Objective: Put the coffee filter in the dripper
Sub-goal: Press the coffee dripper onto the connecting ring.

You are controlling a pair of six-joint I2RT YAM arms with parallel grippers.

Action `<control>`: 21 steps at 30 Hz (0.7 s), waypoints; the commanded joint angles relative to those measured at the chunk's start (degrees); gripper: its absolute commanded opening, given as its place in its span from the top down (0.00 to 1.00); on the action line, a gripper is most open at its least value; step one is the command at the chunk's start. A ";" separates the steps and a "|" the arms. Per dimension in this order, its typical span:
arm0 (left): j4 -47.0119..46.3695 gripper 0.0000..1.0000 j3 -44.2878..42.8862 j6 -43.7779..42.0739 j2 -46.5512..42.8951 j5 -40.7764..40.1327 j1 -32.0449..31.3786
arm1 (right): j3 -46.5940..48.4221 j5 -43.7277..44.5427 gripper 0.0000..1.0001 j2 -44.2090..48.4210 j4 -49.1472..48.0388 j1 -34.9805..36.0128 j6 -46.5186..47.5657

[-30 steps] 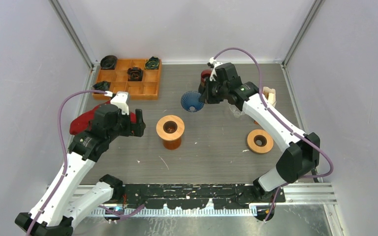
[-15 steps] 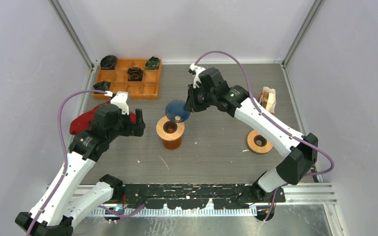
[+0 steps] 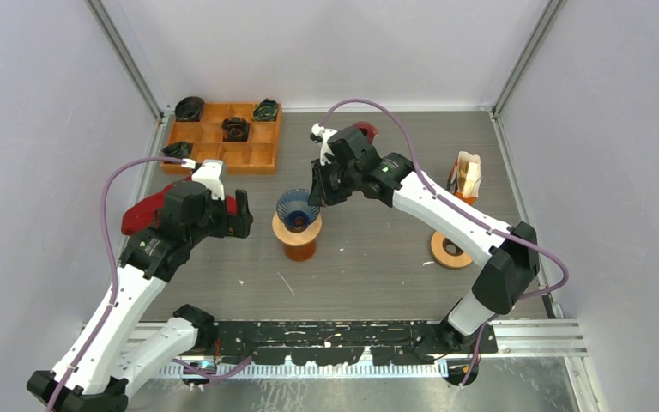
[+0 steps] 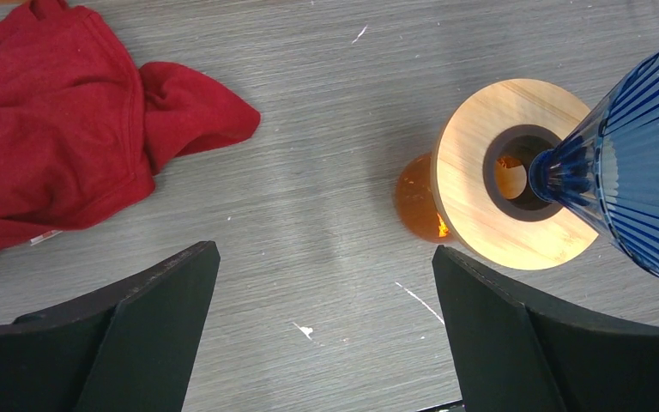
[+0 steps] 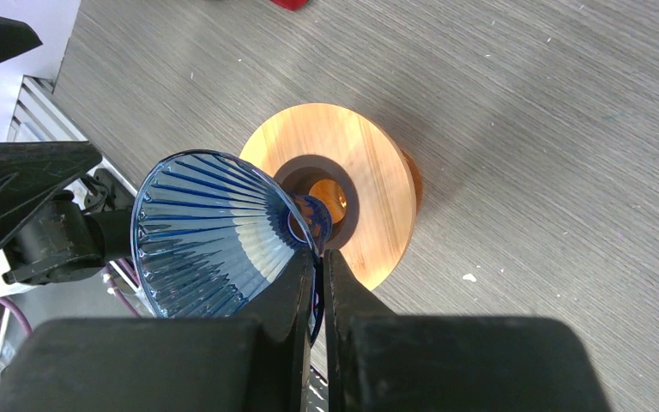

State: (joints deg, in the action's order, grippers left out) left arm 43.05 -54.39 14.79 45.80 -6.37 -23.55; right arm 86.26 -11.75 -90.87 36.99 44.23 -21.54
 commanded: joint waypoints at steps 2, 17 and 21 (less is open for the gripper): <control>-2.84 0.01 -0.15 0.47 -0.45 0.06 0.44 | 2.21 -1.03 0.99 -0.38 -4.12 0.53 -0.61; 0.34 0.01 -3.16 14.08 -0.01 2.26 0.43 | 1.70 -0.97 0.99 -3.86 -4.53 0.68 0.35; -2.62 0.02 -3.05 19.73 1.39 6.75 0.42 | 1.33 0.32 0.99 -3.94 -4.48 0.86 0.66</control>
State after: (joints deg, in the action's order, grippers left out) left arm 44.56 -55.18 27.99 46.35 -4.32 -23.49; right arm 86.26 -11.90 -95.31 35.46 44.58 -21.32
